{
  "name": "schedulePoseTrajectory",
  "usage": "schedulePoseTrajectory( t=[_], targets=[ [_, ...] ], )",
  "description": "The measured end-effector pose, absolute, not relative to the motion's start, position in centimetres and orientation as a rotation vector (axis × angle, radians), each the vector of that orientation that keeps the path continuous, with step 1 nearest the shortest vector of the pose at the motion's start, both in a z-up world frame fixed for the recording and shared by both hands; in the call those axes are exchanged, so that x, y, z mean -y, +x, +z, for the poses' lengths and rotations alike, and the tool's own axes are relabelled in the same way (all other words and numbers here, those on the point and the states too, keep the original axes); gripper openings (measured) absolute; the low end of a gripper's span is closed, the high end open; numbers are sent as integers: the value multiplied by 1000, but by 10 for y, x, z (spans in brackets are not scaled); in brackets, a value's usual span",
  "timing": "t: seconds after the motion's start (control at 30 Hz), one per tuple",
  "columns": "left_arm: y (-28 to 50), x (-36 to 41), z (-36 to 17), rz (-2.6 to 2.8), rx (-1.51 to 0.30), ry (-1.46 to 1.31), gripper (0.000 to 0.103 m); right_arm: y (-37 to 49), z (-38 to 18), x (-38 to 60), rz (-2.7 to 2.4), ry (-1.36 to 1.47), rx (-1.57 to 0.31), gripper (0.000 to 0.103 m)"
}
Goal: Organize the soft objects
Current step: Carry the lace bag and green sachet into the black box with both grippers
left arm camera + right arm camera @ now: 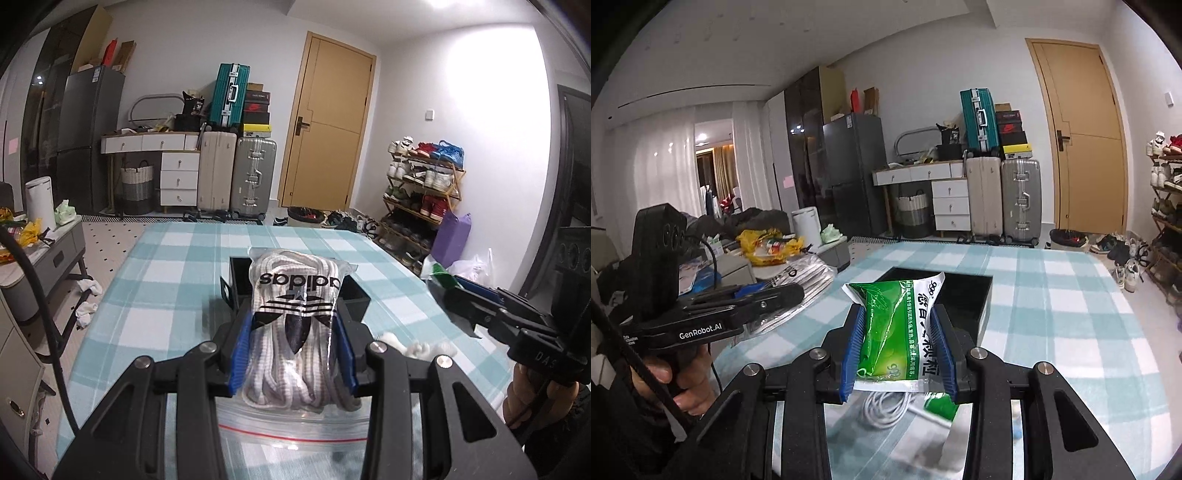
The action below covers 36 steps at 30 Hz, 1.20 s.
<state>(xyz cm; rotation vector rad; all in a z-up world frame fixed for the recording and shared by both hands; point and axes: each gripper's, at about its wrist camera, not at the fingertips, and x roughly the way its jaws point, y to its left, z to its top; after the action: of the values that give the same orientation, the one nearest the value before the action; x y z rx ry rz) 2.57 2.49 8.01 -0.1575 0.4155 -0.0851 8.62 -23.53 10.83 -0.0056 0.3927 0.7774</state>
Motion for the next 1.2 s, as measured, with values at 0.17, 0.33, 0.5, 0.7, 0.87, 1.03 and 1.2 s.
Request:
schedulePoseTrajectory(
  t=[0.17, 0.33, 0.5, 0.7, 0.87, 1.03, 1.2],
  targets=[
    [37, -28, 89, -79, -401, -143, 39, 101, 123, 240, 758, 6, -381, 36],
    [51, -31, 92, -69, -407, -149, 39, 117, 125, 239, 741, 11, -395, 36],
    [70, -33, 90, -63, -427, -152, 39, 138, 121, 235, 732, 14, -435, 36],
    [90, -37, 90, -59, -447, -165, 39, 156, 116, 225, 729, 18, -455, 36],
    [98, -37, 98, -57, -428, -155, 39, 170, 127, 225, 709, 35, -416, 36],
    [111, -40, 102, -48, -427, -152, 39, 189, 137, 223, 709, 39, -423, 36],
    [127, -40, 94, -41, -461, -150, 39, 209, 128, 213, 724, 18, -479, 36]
  ],
)
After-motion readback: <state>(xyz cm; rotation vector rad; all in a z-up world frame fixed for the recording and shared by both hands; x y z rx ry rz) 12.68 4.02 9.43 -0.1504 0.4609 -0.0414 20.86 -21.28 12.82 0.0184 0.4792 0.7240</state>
